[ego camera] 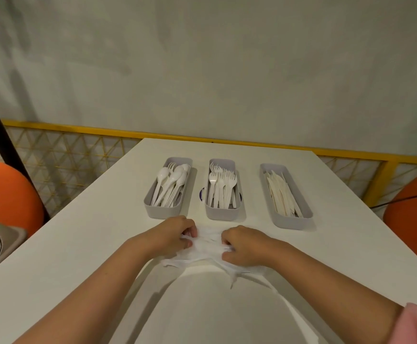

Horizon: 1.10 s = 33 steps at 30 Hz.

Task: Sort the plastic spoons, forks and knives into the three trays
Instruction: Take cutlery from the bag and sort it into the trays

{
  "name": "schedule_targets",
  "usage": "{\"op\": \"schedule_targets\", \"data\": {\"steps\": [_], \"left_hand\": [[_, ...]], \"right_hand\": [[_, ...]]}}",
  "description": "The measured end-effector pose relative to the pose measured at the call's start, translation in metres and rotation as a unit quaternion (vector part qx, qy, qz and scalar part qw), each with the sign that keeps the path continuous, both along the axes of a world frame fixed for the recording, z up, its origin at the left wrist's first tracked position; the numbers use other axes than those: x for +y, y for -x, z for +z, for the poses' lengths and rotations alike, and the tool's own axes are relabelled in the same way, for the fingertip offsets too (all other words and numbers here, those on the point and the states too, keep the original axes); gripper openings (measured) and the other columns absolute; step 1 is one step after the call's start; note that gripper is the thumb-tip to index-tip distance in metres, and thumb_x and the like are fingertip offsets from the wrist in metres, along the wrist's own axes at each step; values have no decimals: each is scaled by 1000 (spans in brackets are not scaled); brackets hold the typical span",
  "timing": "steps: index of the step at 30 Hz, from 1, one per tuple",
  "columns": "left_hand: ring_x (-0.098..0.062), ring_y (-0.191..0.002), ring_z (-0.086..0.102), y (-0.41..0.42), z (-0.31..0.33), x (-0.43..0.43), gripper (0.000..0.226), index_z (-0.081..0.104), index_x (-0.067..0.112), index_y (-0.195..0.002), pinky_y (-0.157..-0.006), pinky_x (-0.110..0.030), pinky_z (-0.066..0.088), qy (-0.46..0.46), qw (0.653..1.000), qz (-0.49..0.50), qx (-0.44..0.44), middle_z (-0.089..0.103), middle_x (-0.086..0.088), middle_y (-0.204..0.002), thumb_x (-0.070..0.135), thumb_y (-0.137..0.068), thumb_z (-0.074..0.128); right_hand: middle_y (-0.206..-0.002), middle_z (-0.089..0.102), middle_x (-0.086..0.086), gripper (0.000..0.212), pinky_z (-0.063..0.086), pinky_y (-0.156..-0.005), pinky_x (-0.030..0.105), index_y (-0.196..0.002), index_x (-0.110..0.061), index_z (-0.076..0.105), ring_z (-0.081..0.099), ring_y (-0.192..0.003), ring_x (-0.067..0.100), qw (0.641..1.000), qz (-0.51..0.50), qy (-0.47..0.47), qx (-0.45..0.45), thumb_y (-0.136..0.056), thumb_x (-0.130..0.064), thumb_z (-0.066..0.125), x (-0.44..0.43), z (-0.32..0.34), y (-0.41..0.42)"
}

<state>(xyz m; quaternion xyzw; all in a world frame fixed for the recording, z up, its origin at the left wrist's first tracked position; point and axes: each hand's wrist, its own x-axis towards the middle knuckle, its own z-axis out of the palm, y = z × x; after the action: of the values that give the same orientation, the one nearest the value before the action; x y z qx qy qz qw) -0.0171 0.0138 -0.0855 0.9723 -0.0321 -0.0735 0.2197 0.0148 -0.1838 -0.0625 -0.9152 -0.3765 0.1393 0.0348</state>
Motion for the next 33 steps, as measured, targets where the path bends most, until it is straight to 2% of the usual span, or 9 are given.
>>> {"op": "schedule_targets", "data": {"steps": [6,8,10,14,18,22,25,28,33], "left_hand": [[-11,-71,45,4,4,1,31,49,32,-79,-60,-15,38,32,999,-12,17,50,4,-84,2,-84,51],[-12,-72,46,7,6,2,33,51,31,-78,-64,-17,37,50,999,-12,9,52,3,-84,-1,-83,48],[-12,-74,46,10,10,2,35,51,31,-75,-65,-15,36,61,998,-11,-27,52,2,-86,-3,-82,48],[-8,-69,44,12,17,1,39,51,32,-67,-62,-11,34,97,989,0,-115,46,5,-81,-4,-83,50],[-5,-68,45,11,22,-2,39,53,31,-66,-64,-10,36,123,982,-1,-144,45,6,-78,-4,-83,51],[-6,-67,45,10,26,-7,39,54,30,-65,-63,-8,36,152,976,1,-154,46,4,-79,-4,-83,51],[-7,-69,46,9,27,-7,38,55,29,-66,-63,-8,36,157,977,1,-147,47,4,-80,-4,-83,50],[-8,-68,44,9,25,-4,35,54,26,-72,-61,-11,37,179,975,10,-135,50,2,-82,-7,-80,48],[-8,-69,44,8,22,-2,33,51,25,-79,-61,-13,36,193,978,10,-80,50,8,-79,-7,-79,45]], "right_hand": [[-80,43,-7,27,30,-59,24,-68,-27,35,40,-84,19,999,-10,-16,45,-89,-30,51,1,-4,2],[-101,49,1,8,32,-72,26,-93,-19,51,38,-89,16,998,-3,-34,56,-91,-26,50,0,-5,2],[-104,45,-1,23,31,-74,24,-111,-18,50,38,-90,14,995,5,-63,71,-89,-23,54,-3,-5,-2],[-98,46,-5,37,39,-69,15,-107,-28,45,44,-76,9,962,-4,-237,135,-81,-18,69,-7,2,-9],[-93,44,-8,38,39,-68,13,-110,-32,47,42,-71,6,930,5,-364,48,-81,-21,70,3,8,-5],[-91,50,-8,33,41,-72,24,-116,-20,56,44,-76,6,974,23,-228,-3,-86,-30,64,13,1,1],[-78,51,1,13,35,-60,27,-80,-18,54,44,-69,15,988,6,-156,3,-91,-24,54,15,-2,-1],[-63,36,-3,31,25,-54,26,-63,-14,38,32,-57,11,981,-21,-182,61,-92,-17,51,13,-4,-6],[-82,50,-1,6,36,-65,22,-91,-13,54,46,-72,12,925,-86,-298,220,-90,-19,56,5,4,-14]]}}
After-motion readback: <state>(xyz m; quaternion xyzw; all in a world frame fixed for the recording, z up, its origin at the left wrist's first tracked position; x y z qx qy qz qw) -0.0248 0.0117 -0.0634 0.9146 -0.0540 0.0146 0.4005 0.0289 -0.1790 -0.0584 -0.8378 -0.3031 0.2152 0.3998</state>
